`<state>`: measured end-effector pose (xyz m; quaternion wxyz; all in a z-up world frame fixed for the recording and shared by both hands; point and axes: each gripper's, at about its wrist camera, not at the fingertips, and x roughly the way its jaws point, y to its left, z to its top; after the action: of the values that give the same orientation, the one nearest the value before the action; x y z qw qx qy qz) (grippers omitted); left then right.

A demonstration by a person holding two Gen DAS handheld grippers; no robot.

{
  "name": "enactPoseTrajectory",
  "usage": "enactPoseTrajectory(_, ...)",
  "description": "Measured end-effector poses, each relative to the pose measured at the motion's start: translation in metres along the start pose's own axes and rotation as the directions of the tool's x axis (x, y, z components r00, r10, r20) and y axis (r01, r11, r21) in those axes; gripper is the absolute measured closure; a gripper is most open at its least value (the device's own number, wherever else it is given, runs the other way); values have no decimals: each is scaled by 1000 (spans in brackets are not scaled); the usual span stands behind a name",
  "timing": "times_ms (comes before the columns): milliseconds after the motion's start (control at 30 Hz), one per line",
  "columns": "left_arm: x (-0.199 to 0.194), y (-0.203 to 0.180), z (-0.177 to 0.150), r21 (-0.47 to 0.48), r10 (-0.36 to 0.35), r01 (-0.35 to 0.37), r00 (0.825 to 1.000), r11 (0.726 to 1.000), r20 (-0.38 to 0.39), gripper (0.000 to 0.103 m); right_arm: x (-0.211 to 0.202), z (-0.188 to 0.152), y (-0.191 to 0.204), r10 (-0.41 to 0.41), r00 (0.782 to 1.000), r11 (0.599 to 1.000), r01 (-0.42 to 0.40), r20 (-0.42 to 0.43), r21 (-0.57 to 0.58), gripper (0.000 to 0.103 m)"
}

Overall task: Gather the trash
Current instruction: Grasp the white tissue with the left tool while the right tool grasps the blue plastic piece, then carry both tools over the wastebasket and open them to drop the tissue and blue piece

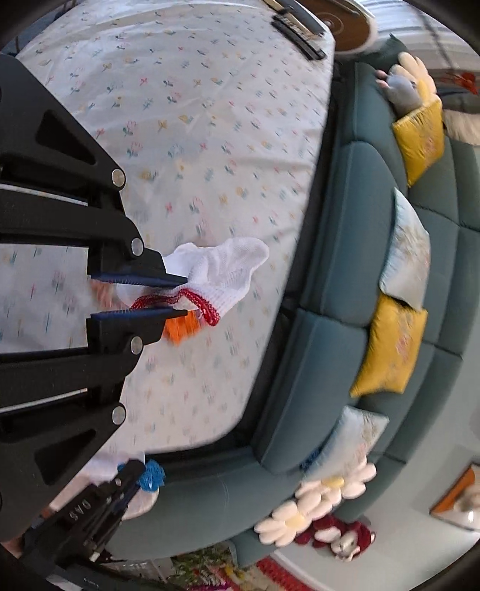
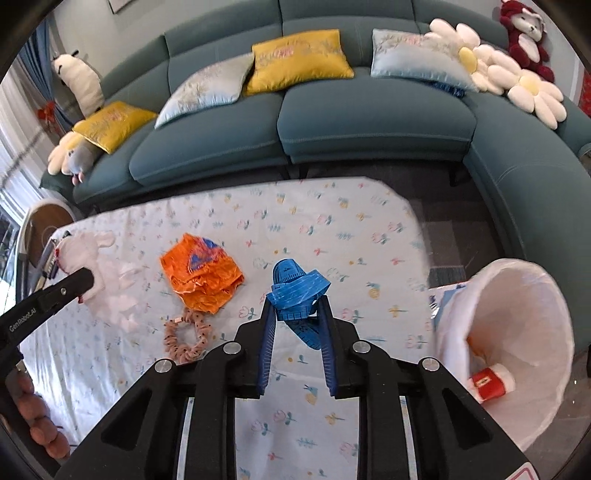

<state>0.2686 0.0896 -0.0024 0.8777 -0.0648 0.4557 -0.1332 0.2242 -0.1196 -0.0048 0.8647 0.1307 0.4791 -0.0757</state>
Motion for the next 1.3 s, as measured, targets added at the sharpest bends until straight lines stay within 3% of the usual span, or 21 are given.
enactPoseTrajectory(300, -35, -95, -16, 117, -94, 90, 995, 989, 25, 93, -59, -5, -45, 7, 997, 999, -11, 75, 48, 82)
enactPoseTrajectory(633, -49, -198, -51, 245, -190, 189, 982, 951, -21, 93, -104, -25, -123, -46, 991, 990, 29, 127, 136, 82)
enactPoseTrajectory(1000, -40, -299, -91, 345, -249, 270, 963, 899, -104, 92, -124, -57, -212, -107, 985, 965, 69, 139, 253, 82)
enactPoseTrajectory(1300, -23, -352, -115, 388, -275, 324, 945, 863, -176, 92, -123, -75, -261, -132, 983, 942, 84, 130, 326, 82)
